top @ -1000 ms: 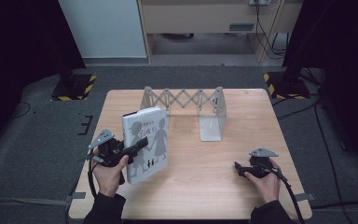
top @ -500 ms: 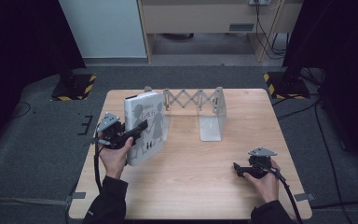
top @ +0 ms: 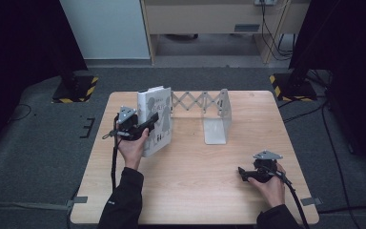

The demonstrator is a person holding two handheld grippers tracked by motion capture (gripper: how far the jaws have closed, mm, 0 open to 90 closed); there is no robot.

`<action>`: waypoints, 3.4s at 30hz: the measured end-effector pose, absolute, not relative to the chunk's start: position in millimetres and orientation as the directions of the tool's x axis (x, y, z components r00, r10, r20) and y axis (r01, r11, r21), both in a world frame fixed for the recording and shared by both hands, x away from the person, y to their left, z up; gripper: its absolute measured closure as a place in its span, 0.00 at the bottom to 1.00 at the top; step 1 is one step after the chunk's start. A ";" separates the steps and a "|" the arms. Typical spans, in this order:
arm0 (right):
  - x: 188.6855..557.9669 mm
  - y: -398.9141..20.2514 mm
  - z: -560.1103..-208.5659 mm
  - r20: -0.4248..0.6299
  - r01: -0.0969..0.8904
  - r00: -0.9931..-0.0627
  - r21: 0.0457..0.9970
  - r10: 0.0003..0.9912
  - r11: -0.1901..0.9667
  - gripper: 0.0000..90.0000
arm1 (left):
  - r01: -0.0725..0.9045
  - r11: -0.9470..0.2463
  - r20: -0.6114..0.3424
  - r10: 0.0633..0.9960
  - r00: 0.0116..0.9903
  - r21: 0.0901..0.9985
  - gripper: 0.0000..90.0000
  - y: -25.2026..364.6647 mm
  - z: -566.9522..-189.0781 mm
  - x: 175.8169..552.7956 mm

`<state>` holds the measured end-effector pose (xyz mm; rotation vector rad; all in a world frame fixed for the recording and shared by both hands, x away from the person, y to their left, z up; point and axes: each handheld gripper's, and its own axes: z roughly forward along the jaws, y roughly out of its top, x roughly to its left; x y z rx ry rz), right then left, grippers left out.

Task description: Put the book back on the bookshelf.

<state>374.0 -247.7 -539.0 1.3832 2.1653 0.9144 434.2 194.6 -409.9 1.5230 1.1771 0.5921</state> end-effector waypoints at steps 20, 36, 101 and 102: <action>374.0 -247.7 -538.9 0.007 0.637 -0.422 0.713 0.906 0.292 0.06 | 0.340 0.041 -0.169 0.919 0.357 0.940 0.59 181.3 -434.6 456.3; 374.0 -247.8 -539.0 0.005 0.636 -0.424 0.714 0.906 0.293 0.06 | 0.288 -0.058 -0.057 0.925 0.376 0.956 0.58 182.4 -461.3 390.5; 374.1 -247.5 -539.1 0.007 0.636 -0.421 0.715 0.907 0.290 0.06 | 0.204 0.004 -0.058 0.963 0.263 0.979 0.58 165.7 -496.5 395.0; 374.1 -247.5 -539.1 0.007 0.636 -0.421 0.715 0.907 0.290 0.06 | 0.200 0.000 -0.053 0.964 0.262 0.980 0.58 165.2 -496.8 395.6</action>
